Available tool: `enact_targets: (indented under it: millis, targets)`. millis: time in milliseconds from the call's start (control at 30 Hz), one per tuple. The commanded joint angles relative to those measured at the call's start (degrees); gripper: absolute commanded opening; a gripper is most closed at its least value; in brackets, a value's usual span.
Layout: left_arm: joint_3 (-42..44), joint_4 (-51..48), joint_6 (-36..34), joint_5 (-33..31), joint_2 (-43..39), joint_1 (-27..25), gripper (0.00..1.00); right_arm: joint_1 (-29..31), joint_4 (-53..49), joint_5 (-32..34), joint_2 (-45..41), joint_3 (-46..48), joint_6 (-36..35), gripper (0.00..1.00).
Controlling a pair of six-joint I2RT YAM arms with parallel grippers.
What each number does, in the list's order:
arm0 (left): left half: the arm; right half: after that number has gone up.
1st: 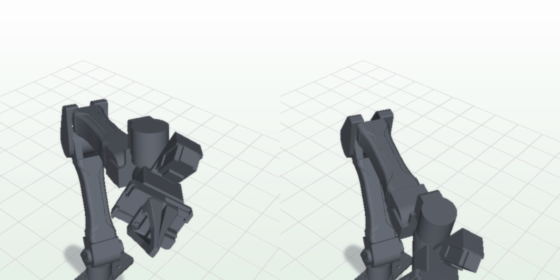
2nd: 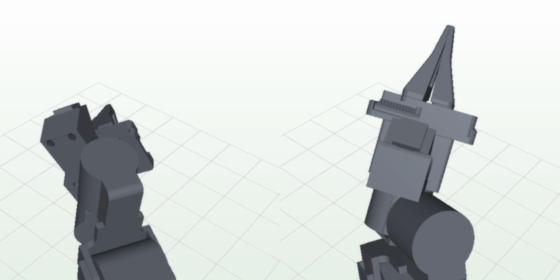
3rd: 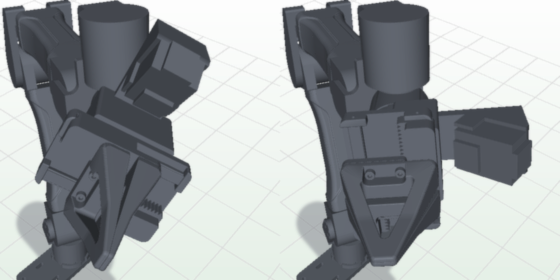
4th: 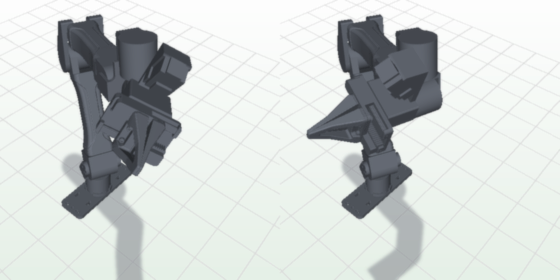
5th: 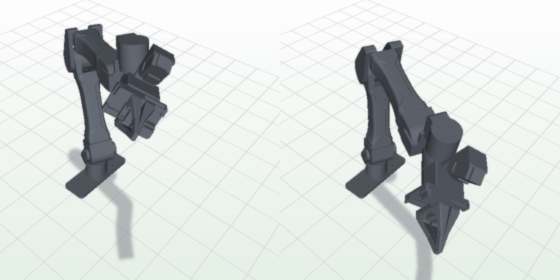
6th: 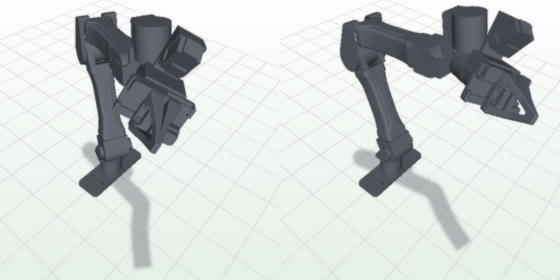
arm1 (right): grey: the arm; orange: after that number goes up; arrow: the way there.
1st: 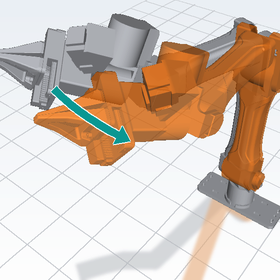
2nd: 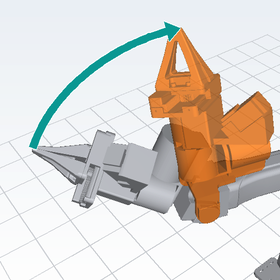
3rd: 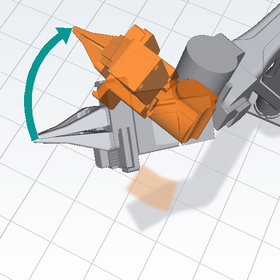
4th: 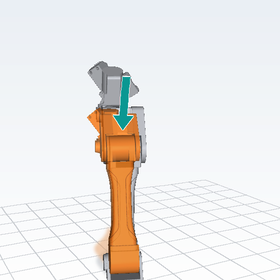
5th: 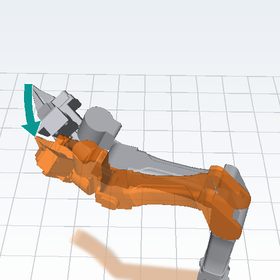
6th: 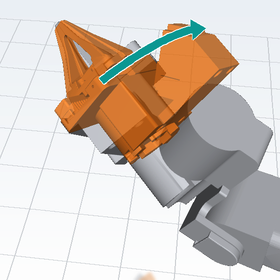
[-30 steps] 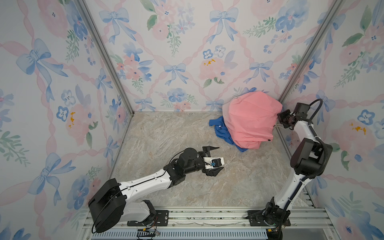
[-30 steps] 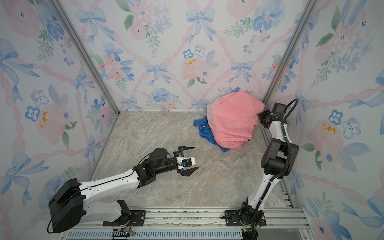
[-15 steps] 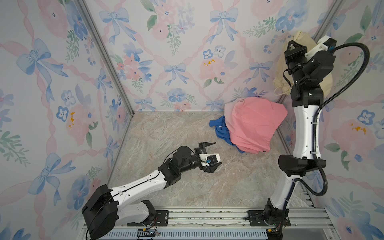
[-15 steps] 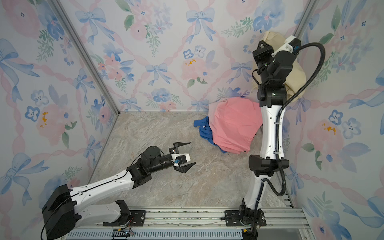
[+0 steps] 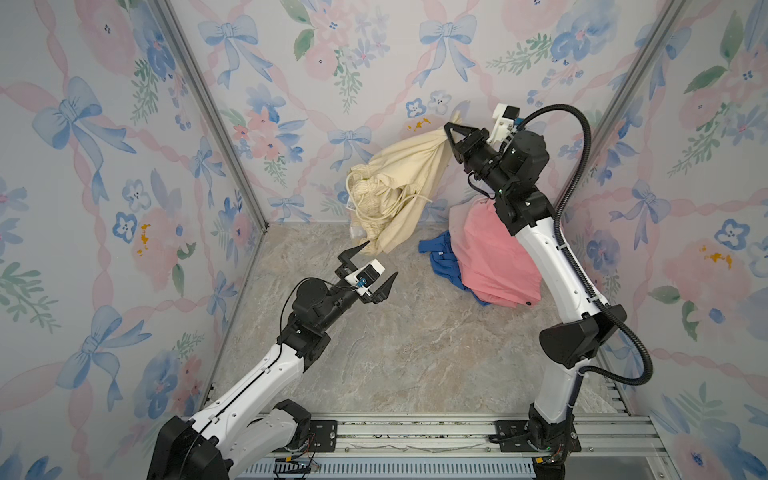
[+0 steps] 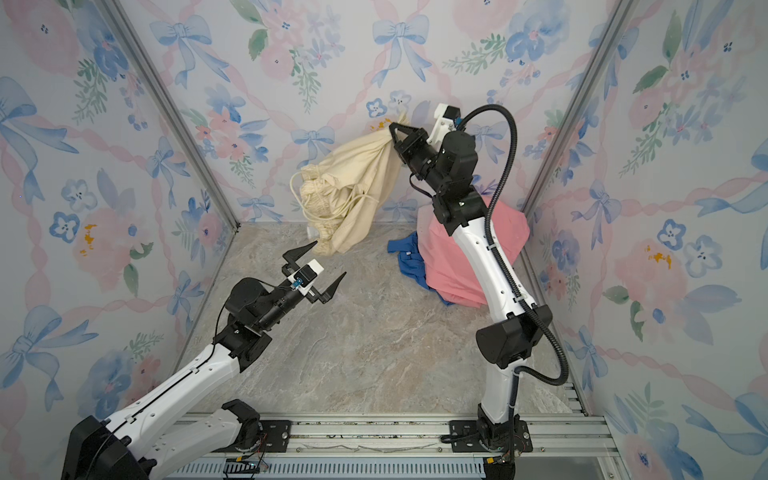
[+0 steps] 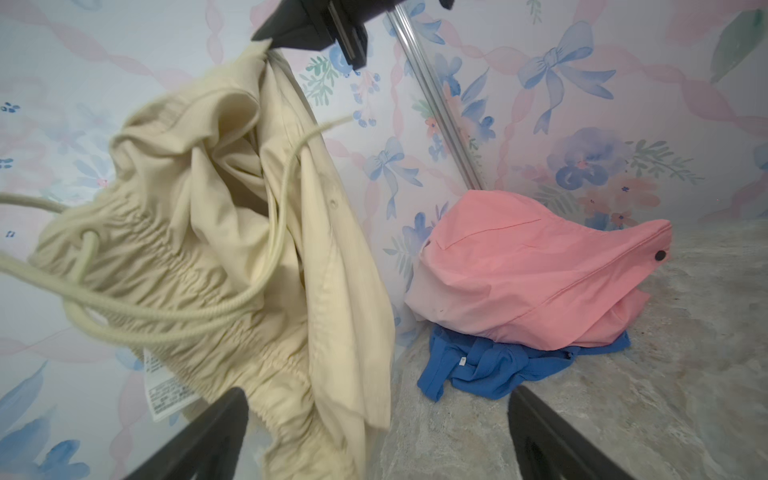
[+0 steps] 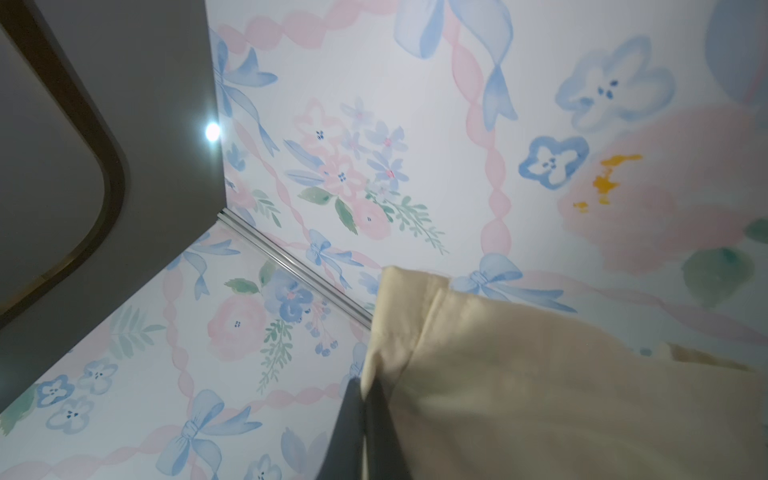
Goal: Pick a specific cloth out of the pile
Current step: 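Carry the cream garment toward the left gripper and hand it over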
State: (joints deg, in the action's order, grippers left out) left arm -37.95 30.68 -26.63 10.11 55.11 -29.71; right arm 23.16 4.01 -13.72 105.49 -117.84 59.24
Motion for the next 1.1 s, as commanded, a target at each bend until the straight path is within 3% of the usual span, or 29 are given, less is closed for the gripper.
enact_targets:
  millis: [0, 67, 100, 167, 200, 300, 333, 433, 533, 600, 733, 800, 967, 1067]
  targets:
    - [1.4, -5.0, 2.9, -6.5, -6.5, -3.4, 0.98, -0.1, 14.0, 1.6, -5.5, 19.8, -0.3, 0.0]
    - [1.2, -11.1, 8.2, -12.3, -10.6, -7.0, 0.98, 0.3, 18.9, -1.0, -6.0, 30.3, 0.9, 0.0]
    - [0.3, -15.5, 11.9, -16.2, -12.1, -8.8, 0.98, 0.6, 20.7, -2.8, -5.7, 34.6, 1.0, 0.06]
    - [-2.8, -25.9, 18.6, -22.7, -12.5, -11.0, 0.98, 1.7, 24.5, -5.5, -5.2, 42.2, 0.8, 0.42]
    - [-5.4, -31.2, 23.0, -25.4, -11.4, -11.2, 0.98, 2.5, 26.9, -6.2, -5.1, 45.9, 0.5, 0.55]
    - [-12.4, -47.6, 35.3, -28.3, -3.9, -10.3, 0.97, 5.4, 28.1, -5.9, -6.6, 54.2, -2.3, 0.88]
    - [-13.8, -50.9, 38.0, -28.1, -0.9, -10.0, 0.95, 6.3, 26.8, -5.4, -7.9, 56.1, -3.7, 0.92]
    - [-15.1, -54.5, 45.8, -22.1, 7.0, -7.4, 0.91, 10.4, 15.5, 0.0, -15.3, 60.3, -12.2, 0.98]
    - [-14.8, -54.2, 51.9, -12.1, 14.0, -0.4, 0.79, 17.7, -2.8, 12.3, -24.3, 61.3, -24.0, 0.97]
    - [-14.9, -54.2, 53.5, -11.4, 18.7, 1.7, 0.76, 22.7, -9.0, 19.2, -29.0, 63.0, -28.6, 0.97]
    - [-16.9, -53.0, 53.8, -9.7, 27.0, 4.2, 0.77, 29.7, -12.2, 26.6, -38.0, 72.0, -27.6, 0.97]
    - [-18.9, -52.3, 53.3, -7.3, 31.9, 5.0, 0.78, 30.8, -10.5, 26.5, -42.2, 77.8, -24.6, 0.97]
    - [-21.6, -50.1, 53.9, -9.2, 39.7, 5.3, 0.76, 32.1, -10.6, 26.4, -48.8, 85.2, -21.3, 0.97]
    - [-23.2, -47.6, 54.6, -9.0, 43.3, 5.3, 0.67, 32.2, -12.1, 26.9, -51.7, 86.3, -22.5, 0.97]
